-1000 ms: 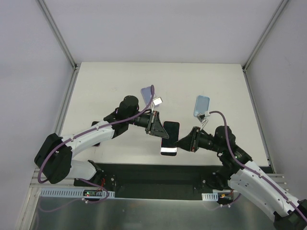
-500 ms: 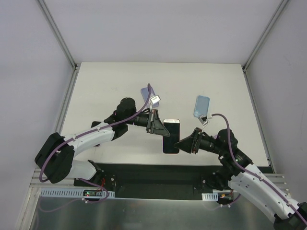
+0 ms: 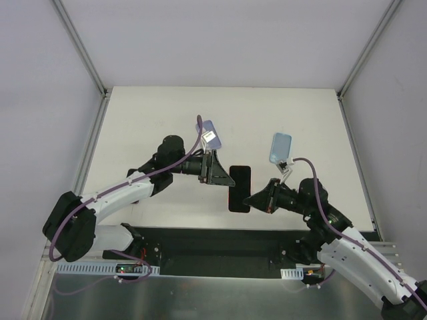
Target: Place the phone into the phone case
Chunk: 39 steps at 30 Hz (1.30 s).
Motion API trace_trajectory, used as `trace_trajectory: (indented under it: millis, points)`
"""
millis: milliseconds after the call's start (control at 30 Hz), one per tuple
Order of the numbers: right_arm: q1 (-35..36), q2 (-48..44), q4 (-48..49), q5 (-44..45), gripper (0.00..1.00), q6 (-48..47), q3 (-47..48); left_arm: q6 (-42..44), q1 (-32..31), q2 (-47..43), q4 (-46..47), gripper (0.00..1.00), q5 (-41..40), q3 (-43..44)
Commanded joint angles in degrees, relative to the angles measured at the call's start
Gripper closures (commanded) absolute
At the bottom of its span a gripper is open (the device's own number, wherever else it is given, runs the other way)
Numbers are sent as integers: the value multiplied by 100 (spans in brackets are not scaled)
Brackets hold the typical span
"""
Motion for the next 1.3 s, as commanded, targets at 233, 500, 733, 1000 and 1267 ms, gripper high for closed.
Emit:
trace_trajectory:
  millis: [233, 500, 733, 1000, 1267]
  points:
    - [-22, 1099, -917, 853, 99, -891, 1050, 1485, 1361, -1607, -2718, 2, -1222, 240]
    - [-276, 3021, -839, 625, 98, -1287, 2104, 1776, 2682, -2064, -3747, 1, -572, 83]
    - [-768, 4535, -488, -7, 99, -1349, 2667, 2434, 3561, -1741, -4897, 1, -553, -32]
    - [-945, 5968, 452, -272, 98, -972, 2686, 3077, 3632, -1818, -5312, 1, -703, -129]
    - [-954, 6505, 902, 52, 90, -672, 2334, 3033, 3632, -1907, -5330, 1, -984, -208]
